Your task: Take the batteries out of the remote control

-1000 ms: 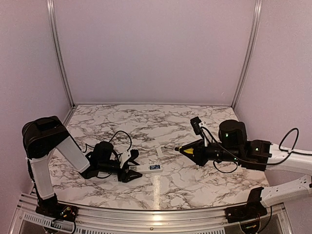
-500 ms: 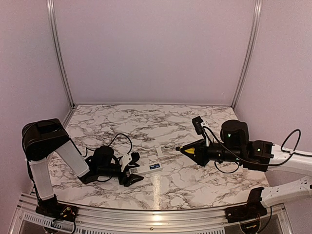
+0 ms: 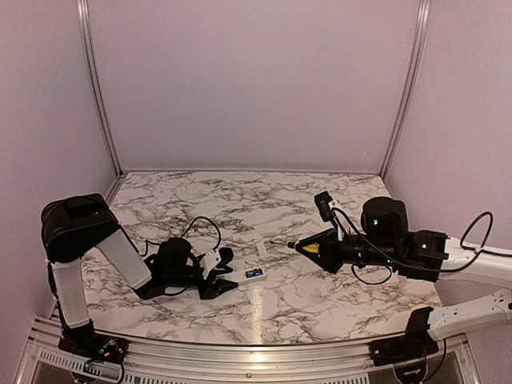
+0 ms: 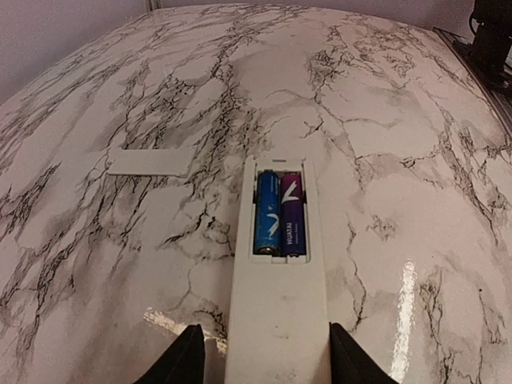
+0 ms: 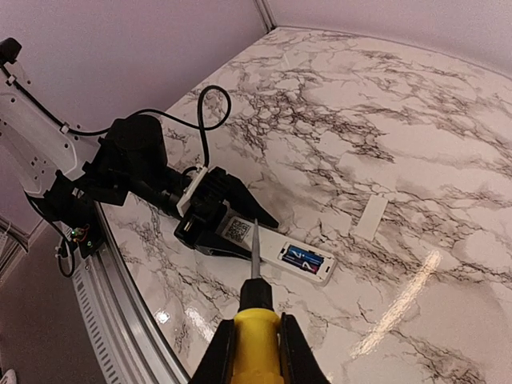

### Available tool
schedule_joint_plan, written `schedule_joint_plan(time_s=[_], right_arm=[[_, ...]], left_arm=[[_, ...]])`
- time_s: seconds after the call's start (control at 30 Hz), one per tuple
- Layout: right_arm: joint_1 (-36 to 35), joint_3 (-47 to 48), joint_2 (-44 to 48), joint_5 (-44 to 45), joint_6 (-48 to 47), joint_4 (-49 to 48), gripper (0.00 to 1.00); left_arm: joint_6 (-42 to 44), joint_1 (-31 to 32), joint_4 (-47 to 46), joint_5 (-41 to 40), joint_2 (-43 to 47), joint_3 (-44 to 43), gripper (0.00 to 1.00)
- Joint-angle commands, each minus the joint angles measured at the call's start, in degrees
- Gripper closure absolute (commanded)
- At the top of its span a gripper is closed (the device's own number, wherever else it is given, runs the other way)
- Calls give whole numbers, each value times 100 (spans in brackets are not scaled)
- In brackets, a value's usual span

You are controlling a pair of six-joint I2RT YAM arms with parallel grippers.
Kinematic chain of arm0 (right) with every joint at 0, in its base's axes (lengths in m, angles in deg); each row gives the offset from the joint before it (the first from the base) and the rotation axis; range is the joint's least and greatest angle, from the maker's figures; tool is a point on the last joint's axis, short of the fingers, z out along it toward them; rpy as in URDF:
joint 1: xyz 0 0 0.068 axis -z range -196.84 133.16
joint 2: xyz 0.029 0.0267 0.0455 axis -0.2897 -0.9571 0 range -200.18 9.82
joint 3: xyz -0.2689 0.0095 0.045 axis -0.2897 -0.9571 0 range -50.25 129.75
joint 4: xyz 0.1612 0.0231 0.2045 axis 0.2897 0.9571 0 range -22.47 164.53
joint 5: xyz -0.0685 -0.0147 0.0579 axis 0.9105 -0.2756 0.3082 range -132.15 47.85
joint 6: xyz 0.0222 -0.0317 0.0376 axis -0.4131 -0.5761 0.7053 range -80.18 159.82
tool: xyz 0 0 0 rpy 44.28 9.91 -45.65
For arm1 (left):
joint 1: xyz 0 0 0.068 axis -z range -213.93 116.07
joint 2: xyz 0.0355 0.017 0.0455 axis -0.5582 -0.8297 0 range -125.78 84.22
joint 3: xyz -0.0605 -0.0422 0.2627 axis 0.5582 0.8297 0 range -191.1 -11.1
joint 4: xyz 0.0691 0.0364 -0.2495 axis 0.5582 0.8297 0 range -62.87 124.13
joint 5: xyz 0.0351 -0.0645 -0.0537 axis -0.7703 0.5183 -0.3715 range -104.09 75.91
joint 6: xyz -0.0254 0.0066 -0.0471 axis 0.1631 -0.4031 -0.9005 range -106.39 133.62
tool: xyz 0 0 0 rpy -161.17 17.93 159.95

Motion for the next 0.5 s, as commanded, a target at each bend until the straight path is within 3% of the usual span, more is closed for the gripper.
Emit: schedule_joint_plan(time_s=[0.0,0.3,0.47], right_arm=[[41,-32,-46,-25,-13,-77,100],[40,20,-50,12,-20,17,100],[40,111,-52,57,-41,196,100]], left_arm=[[146,4,206,-18,-191,-164,51],[205,49,383,-32,31,-160,78],[271,251,497,-542,460,-21,100]])
